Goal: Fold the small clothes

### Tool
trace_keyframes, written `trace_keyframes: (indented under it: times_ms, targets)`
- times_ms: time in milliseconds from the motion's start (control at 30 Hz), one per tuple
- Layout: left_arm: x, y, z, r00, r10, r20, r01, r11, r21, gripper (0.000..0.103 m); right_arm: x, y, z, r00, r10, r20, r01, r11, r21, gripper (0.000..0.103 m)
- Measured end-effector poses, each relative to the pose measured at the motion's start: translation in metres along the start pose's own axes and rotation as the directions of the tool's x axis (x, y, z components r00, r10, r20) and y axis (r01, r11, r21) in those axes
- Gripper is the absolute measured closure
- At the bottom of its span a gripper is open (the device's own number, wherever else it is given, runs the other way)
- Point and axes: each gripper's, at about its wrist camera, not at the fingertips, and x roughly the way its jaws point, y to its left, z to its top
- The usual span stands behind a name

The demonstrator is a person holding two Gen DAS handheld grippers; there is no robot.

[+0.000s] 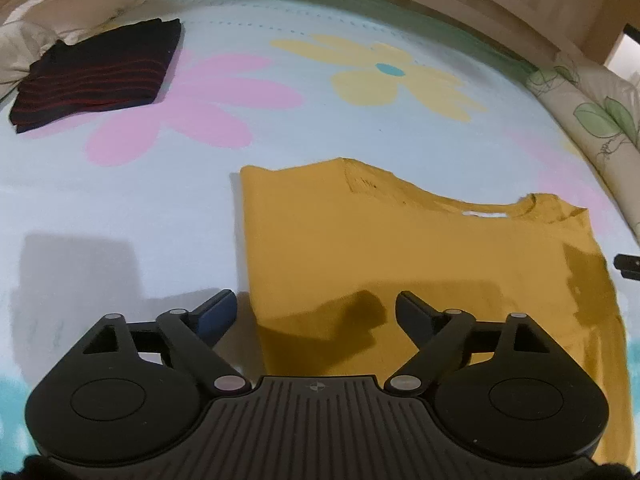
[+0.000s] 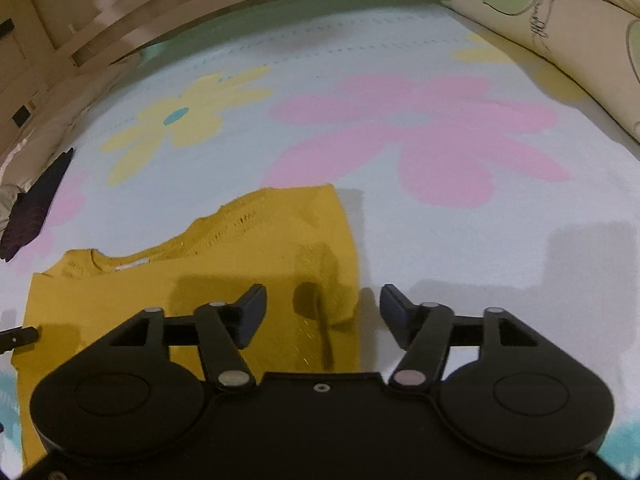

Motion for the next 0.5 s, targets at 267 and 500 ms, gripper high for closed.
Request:
trace_keyframes:
  times_ms: [267, 500]
  targets:
    - [-0.047, -0.028, -0.029, 0.999, -0.044, 0.008, 0.044, 0.999, -0.017, 0.012, -0.049, -0.011, -0.017, 0.999, 0.054, -0.008, -0.054, 0.998, -0.022, 0.026]
    - [-0.089, -0.050, -0.074, 0.997, -0.076, 0.008, 0.076, 0.997, 0.000, 0.012, -0.094, -0.006, -0.051, 0.995, 0.092, -0.049, -0.095, 0.994, -0.060, 0.025]
